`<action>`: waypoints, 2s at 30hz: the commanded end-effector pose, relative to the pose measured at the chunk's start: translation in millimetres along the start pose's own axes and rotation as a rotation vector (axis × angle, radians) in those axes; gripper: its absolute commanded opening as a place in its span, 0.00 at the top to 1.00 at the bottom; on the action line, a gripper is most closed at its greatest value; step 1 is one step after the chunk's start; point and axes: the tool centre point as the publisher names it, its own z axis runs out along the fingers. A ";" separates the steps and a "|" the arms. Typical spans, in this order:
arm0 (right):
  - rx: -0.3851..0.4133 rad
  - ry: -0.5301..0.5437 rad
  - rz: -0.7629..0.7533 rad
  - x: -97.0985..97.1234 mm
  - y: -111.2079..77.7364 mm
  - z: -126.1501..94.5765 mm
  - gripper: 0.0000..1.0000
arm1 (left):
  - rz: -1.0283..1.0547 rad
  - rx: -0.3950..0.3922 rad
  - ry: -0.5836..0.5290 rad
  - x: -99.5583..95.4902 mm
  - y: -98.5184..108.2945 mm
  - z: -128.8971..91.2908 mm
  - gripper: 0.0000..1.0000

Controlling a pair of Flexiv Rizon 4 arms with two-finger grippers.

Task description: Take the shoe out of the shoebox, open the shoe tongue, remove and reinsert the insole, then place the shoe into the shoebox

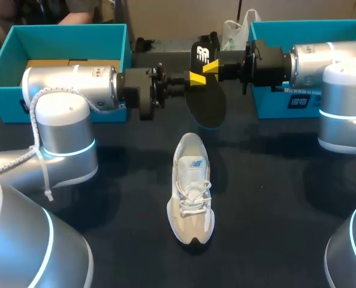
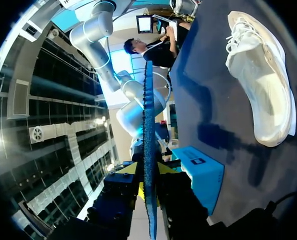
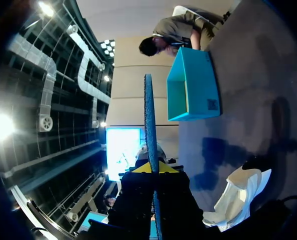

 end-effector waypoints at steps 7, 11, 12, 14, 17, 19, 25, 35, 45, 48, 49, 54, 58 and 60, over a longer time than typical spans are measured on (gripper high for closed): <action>-0.002 -0.002 0.000 -0.1 -0.7 1.1 1.00 | 0.007 -0.008 0.006 -0.4 -3.2 3.9 1.00; -0.002 -0.002 0.000 -0.1 -0.7 1.1 1.00 | 0.014 -0.006 0.009 -0.3 -3.7 4.0 1.00; -0.002 -0.002 0.000 -0.1 -0.7 1.1 1.00 | 0.016 -0.005 0.010 -0.2 -3.9 3.9 1.00; -0.003 -0.001 0.001 -0.2 -0.8 1.1 0.60 | 0.017 -0.006 0.012 0.1 -4.3 3.3 1.00; -0.010 0.002 -0.002 0.2 -1.2 0.1 0.00 | 0.004 0.005 0.012 0.5 -5.0 -1.6 1.00; -0.015 0.004 -0.011 1.6 -1.9 -1.6 0.00 | 0.000 0.006 0.023 2.4 -5.4 -7.0 1.00; -0.020 -0.006 -0.034 5.3 -10.8 -15.8 0.00 | -0.061 -0.006 0.064 5.3 -9.2 -40.4 1.00; 0.020 -0.033 -0.077 8.8 -20.8 -37.4 0.00 | -0.719 -0.035 0.093 -10.7 -17.9 -83.5 1.00; 0.004 -0.038 -0.075 8.3 -21.9 -39.9 0.00 | -0.531 -0.122 0.134 -20.5 -28.4 -84.5 1.00; 0.004 -0.038 -0.075 8.3 -21.9 -39.9 0.00 | -0.531 -0.122 0.134 -20.5 -28.4 -84.5 1.00; 0.004 -0.038 -0.075 8.3 -21.9 -39.9 0.00 | -0.624 -0.084 0.141 -20.9 -26.2 -83.5 1.00; 0.004 -0.038 -0.075 8.3 -21.9 -39.9 0.00 | -1.151 0.108 0.138 -26.0 -15.5 -84.6 1.00; 0.004 -0.038 -0.075 8.3 -21.9 -39.9 0.00 | -1.631 0.261 0.105 -37.4 -9.3 -87.4 1.00; 0.004 -0.038 -0.075 8.3 -21.9 -39.9 0.00 | -1.922 0.198 0.041 -37.1 1.9 -88.9 1.00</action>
